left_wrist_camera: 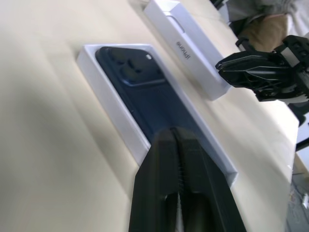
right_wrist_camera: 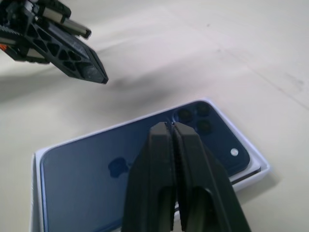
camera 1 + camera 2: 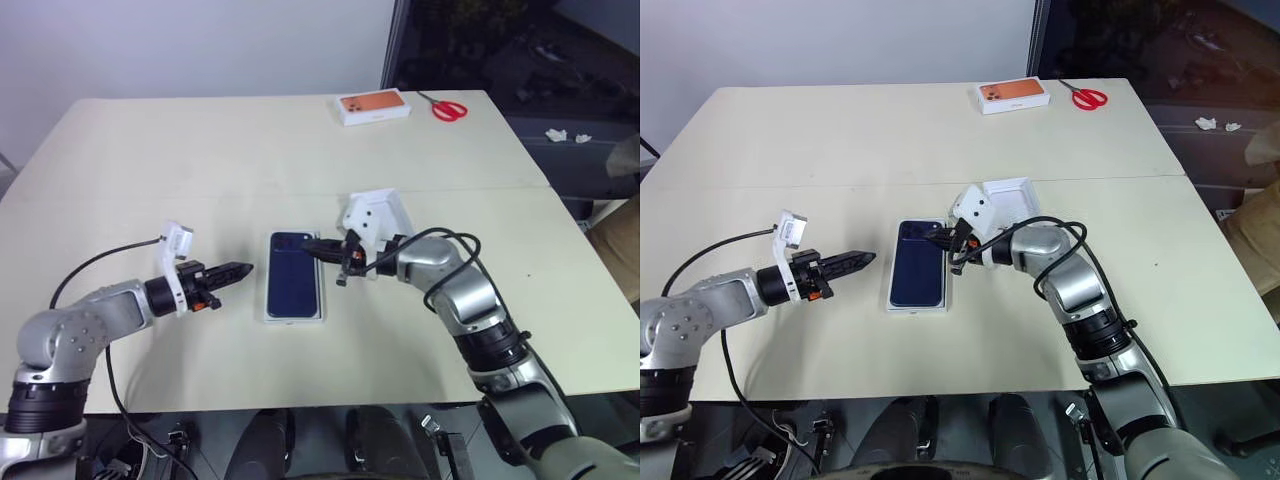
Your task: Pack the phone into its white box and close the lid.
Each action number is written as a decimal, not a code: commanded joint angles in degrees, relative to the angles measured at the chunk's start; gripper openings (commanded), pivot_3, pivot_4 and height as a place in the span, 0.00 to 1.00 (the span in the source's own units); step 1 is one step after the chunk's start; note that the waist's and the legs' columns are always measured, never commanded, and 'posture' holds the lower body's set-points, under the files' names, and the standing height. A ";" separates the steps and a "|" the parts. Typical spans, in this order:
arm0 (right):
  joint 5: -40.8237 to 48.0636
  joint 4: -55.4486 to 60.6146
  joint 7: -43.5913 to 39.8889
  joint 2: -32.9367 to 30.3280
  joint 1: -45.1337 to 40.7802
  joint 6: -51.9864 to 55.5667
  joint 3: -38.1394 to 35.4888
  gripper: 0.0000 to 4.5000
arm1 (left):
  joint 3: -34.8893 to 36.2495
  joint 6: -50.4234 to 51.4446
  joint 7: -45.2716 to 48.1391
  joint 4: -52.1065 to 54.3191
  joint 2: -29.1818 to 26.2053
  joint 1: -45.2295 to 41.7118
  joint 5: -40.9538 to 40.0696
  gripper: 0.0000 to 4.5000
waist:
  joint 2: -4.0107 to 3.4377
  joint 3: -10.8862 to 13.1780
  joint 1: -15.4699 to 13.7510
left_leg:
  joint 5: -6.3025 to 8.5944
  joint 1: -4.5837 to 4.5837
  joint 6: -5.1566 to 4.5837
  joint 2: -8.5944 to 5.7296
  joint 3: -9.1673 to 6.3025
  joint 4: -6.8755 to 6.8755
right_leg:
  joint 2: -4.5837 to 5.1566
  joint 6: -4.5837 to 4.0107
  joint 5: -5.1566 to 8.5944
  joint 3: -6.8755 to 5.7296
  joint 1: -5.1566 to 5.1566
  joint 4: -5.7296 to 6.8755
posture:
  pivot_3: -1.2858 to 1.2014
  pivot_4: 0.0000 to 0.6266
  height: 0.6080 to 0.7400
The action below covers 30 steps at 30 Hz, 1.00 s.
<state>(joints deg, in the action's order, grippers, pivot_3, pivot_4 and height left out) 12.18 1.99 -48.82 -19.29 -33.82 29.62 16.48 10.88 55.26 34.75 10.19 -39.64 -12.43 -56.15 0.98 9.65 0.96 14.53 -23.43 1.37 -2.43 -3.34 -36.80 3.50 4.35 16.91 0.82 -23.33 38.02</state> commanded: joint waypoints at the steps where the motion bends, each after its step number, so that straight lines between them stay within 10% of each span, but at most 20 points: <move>1: -4.67 -0.51 1.10 -0.78 0.53 -2.70 3.76 0.00 | -3.00 -0.68 -1.37 1.33 1.16 -0.58 4.23 0.01 | 0.00 0.00 -0.06 | 0.00 0.00 0.00 -0.01 0.01 0.00 | 0.00 0.00 0.00 0.00 0.02 0.00 | 0.52 0.24 1.00; 30: -6.80 -0.64 -1.10 -1.76 -0.47 -2.99 3.94 0.00 | -13.51 4.00 4.78 1.24 4.21 -1.97 13.81 0.01 | 0.00 -0.03 -0.37 | 0.02 0.05 -0.04 -0.06 -0.03 -0.13 | 0.03 0.01 0.00 -0.04 0.20 0.00 | 0.52 0.24 1.00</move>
<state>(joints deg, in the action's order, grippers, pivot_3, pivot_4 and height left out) 3.82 -0.06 -49.90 -21.74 -32.55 26.11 22.43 0.98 56.98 38.77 10.47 -35.41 -16.04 -43.05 0.98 9.63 0.59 14.55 -23.38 1.33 -2.49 -3.37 -36.94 3.53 4.36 16.91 0.79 -23.13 38.02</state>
